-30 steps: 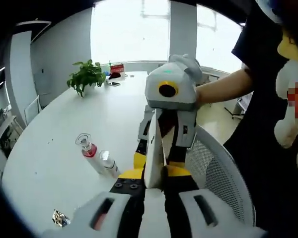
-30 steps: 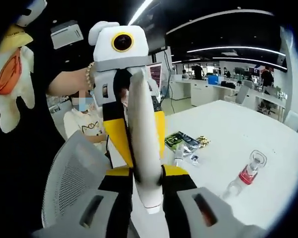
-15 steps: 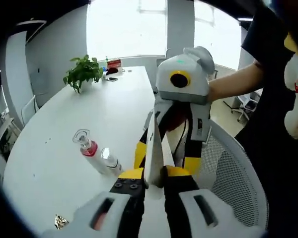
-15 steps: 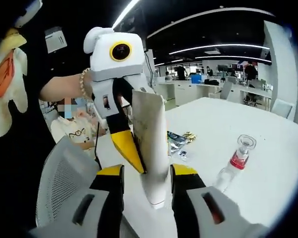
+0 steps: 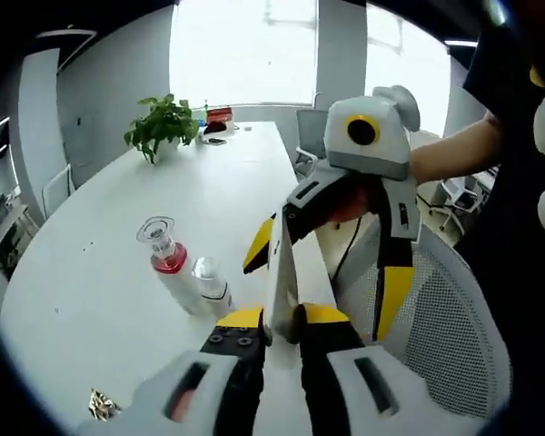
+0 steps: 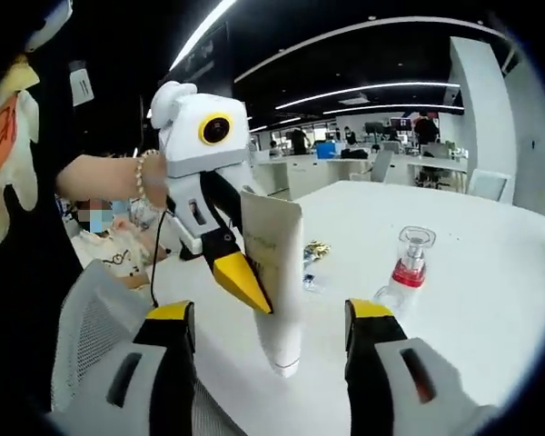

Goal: Arrange the skincare products in the storage area until every visible bottle or jar stands upright without overlapping.

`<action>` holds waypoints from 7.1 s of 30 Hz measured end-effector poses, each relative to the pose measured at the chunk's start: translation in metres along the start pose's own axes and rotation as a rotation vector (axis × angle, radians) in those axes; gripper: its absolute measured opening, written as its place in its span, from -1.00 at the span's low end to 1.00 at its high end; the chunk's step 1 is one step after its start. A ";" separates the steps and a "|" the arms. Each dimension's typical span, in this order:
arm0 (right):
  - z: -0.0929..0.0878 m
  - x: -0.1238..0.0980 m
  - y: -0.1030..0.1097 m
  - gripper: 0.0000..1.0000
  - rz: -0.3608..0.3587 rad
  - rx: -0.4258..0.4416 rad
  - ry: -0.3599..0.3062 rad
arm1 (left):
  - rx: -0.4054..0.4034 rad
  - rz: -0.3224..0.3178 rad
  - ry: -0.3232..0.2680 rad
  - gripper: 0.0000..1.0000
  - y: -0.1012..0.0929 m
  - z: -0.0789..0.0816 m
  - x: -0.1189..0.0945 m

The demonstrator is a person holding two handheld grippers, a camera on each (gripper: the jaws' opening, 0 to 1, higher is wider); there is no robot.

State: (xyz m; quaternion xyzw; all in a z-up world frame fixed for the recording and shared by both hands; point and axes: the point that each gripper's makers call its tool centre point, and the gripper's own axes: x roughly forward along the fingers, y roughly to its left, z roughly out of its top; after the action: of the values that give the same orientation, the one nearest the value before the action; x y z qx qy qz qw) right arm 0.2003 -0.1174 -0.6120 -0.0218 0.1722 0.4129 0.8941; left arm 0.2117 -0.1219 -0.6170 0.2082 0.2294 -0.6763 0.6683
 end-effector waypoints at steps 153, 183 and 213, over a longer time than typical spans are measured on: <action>-0.044 -0.011 -0.009 0.99 -0.093 0.065 0.099 | -0.680 0.506 -0.083 0.90 -0.036 -0.152 -0.105; -0.059 -0.004 -0.003 0.96 -0.059 0.079 0.186 | -0.688 0.539 -0.103 0.95 -0.052 -0.160 -0.100; -0.054 0.116 0.023 0.27 0.048 -0.092 0.306 | -0.704 0.543 -0.158 0.81 -0.048 -0.162 -0.105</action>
State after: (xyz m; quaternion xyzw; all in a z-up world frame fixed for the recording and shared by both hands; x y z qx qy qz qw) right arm 0.2371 -0.0275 -0.6978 -0.1214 0.2878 0.4335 0.8453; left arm 0.1618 0.0583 -0.6845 -0.0313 0.3309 -0.3710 0.8671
